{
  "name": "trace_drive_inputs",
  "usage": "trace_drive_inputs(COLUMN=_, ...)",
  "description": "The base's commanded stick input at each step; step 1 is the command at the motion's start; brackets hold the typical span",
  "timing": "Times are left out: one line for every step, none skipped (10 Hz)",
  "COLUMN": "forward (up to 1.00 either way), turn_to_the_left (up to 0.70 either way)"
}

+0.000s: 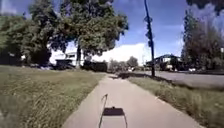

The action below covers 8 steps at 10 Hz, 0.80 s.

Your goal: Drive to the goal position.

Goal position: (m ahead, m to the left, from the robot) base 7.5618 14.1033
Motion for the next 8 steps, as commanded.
trace_drive_inputs(forward=1.0, turn_to_the_left=0.0)
trace_drive_inputs(forward=1.0, turn_to_the_left=0.0)
trace_drive_inputs(forward=1.0, turn_to_the_left=0.0)
trace_drive_inputs(forward=1.0, turn_to_the_left=0.0)
trace_drive_inputs(forward=1.0, turn_to_the_left=0.0)
trace_drive_inputs(forward=1.0, turn_to_the_left=0.0)
trace_drive_inputs(forward=1.0, turn_to_the_left=0.0)
trace_drive_inputs(forward=1.0, turn_to_the_left=0.0)
